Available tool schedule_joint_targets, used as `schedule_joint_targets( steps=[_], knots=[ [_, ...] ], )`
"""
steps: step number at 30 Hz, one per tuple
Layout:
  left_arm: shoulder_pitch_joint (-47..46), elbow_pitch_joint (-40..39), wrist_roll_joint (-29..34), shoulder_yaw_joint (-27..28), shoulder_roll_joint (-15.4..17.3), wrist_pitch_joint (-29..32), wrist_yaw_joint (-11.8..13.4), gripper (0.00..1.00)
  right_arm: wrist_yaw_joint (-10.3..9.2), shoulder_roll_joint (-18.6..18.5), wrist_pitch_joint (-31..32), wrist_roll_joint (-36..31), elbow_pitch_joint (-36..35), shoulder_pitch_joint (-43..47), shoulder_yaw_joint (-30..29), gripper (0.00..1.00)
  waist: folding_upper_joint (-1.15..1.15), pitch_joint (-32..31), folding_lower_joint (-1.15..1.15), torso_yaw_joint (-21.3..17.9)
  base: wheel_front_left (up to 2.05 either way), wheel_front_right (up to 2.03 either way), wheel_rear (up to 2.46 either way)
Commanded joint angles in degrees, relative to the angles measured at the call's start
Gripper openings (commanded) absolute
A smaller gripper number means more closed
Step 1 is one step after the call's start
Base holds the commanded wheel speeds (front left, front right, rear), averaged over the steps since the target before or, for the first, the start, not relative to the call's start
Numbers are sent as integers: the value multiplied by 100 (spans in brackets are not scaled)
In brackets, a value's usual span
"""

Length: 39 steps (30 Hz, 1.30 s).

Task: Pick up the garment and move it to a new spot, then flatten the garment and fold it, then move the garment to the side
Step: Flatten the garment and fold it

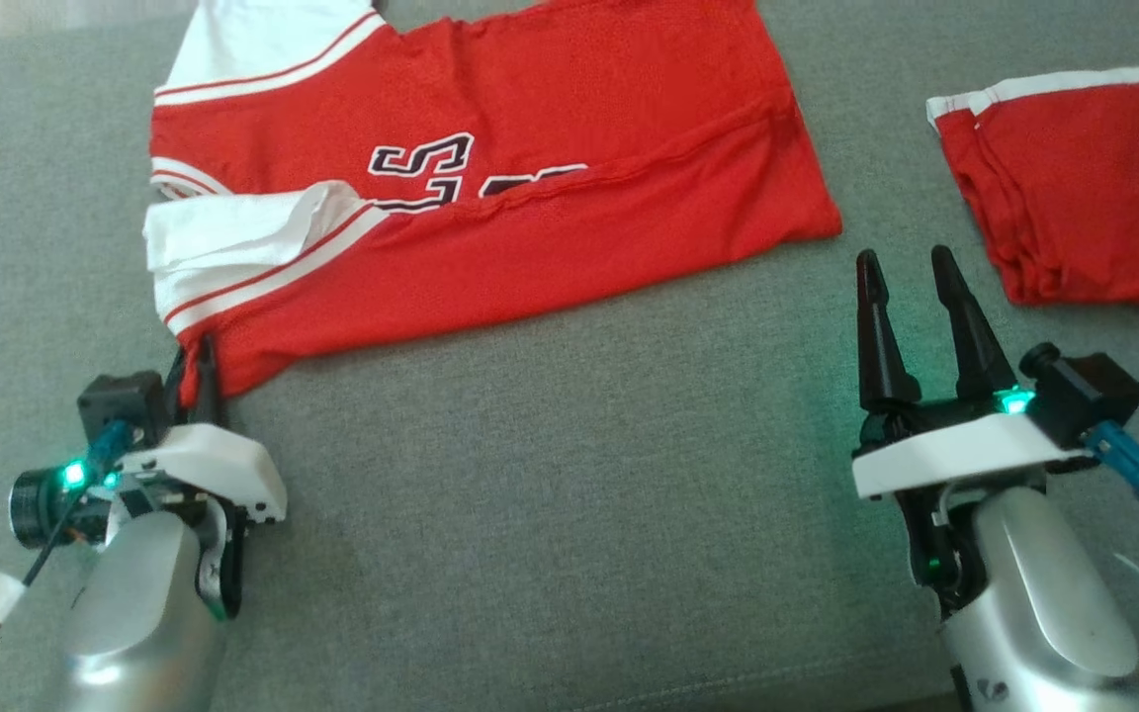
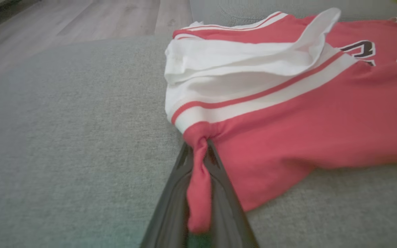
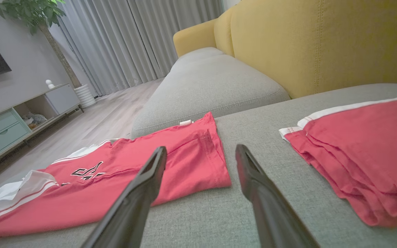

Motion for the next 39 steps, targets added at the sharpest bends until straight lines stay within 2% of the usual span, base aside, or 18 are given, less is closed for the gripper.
schedule_joint_targets(
  steps=[1,7,15,19,27,28,29,30,39],
  knots=[
    [28,-35,-29,167,175,-53,28,0,37,27,-36,-41,-125,-113,92,100,0,-36,0,24,0,0,0],
    [-42,-674,44,152,141,-638,-29,0,37,27,241,-459,463,-425,-226,100,0,-141,0,145,0,0,0],
    [-2,-1936,385,38,73,-754,-136,0,37,27,1217,-967,1473,-1383,-762,100,0,-52,0,418,0,0,0],
    [52,-2163,520,-73,4,-756,-233,0,37,27,1511,-1107,2213,-1862,-1001,100,0,2,0,568,0,0,0],
    [46,-2147,637,-208,-90,-757,-369,0,37,27,1847,-1933,3546,-2487,-1246,100,0,94,0,756,0,0,0],
    [37,-2124,641,-206,-89,-757,-378,0,37,27,1871,-2029,3655,-2529,-1282,76,0,98,0,769,0,0,0],
    [32,-2089,641,-201,-86,-757,-385,0,37,27,1875,-2126,3741,-2563,-1328,30,0,96,0,779,0,0,0],
    [30,-2037,641,-200,-81,-757,-390,0,37,27,1860,-2204,3812,-2589,-1367,0,0,88,0,786,0,0,0],
    [246,-1484,615,-200,76,-656,-372,0,37,27,1412,-2248,4204,-2454,-1530,0,0,-318,0,610,0,0,0]
  ],
)
